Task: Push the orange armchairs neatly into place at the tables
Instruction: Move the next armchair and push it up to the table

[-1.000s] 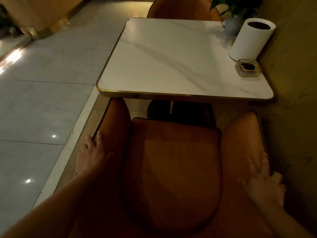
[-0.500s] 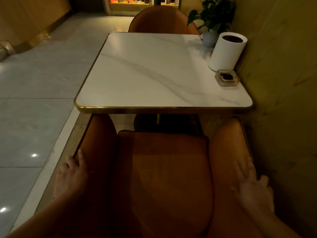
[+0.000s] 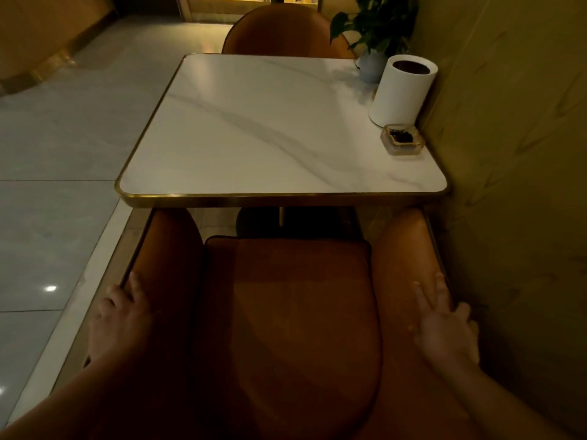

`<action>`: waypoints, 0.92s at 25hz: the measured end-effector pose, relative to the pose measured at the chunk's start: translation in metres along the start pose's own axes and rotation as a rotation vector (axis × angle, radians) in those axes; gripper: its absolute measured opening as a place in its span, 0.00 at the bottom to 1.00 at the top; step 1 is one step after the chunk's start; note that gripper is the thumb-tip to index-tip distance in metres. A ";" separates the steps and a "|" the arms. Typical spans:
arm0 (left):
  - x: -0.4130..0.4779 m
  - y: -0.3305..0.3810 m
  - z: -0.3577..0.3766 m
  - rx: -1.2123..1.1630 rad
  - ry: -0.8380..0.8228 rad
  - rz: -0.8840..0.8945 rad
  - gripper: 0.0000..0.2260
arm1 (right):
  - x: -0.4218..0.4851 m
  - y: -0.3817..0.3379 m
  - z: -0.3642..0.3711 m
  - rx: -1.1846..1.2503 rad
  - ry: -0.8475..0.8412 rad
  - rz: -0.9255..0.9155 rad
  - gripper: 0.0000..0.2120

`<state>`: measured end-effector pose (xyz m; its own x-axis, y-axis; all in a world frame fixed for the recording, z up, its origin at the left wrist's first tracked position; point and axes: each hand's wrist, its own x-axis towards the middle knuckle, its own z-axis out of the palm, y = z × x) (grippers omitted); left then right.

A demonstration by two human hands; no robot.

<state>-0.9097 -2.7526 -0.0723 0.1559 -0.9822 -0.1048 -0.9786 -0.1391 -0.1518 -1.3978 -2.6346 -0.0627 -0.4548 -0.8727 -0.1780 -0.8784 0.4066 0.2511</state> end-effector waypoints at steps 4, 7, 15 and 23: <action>0.002 0.001 0.000 0.024 0.012 0.009 0.44 | 0.012 0.005 0.002 0.004 0.001 -0.013 0.43; 0.001 0.004 0.002 0.046 0.002 0.003 0.44 | 0.021 0.007 0.000 0.017 0.029 -0.021 0.43; 0.000 0.005 0.002 0.026 -0.025 0.009 0.45 | 0.030 0.015 0.002 -0.026 0.067 -0.072 0.44; -0.012 0.015 0.005 -0.017 -0.018 0.009 0.45 | 0.042 0.029 -0.001 -0.021 0.068 -0.097 0.45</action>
<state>-0.9253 -2.7417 -0.0783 0.1491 -0.9810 -0.1240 -0.9821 -0.1323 -0.1344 -1.4420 -2.6602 -0.0617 -0.3561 -0.9243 -0.1372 -0.9143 0.3143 0.2556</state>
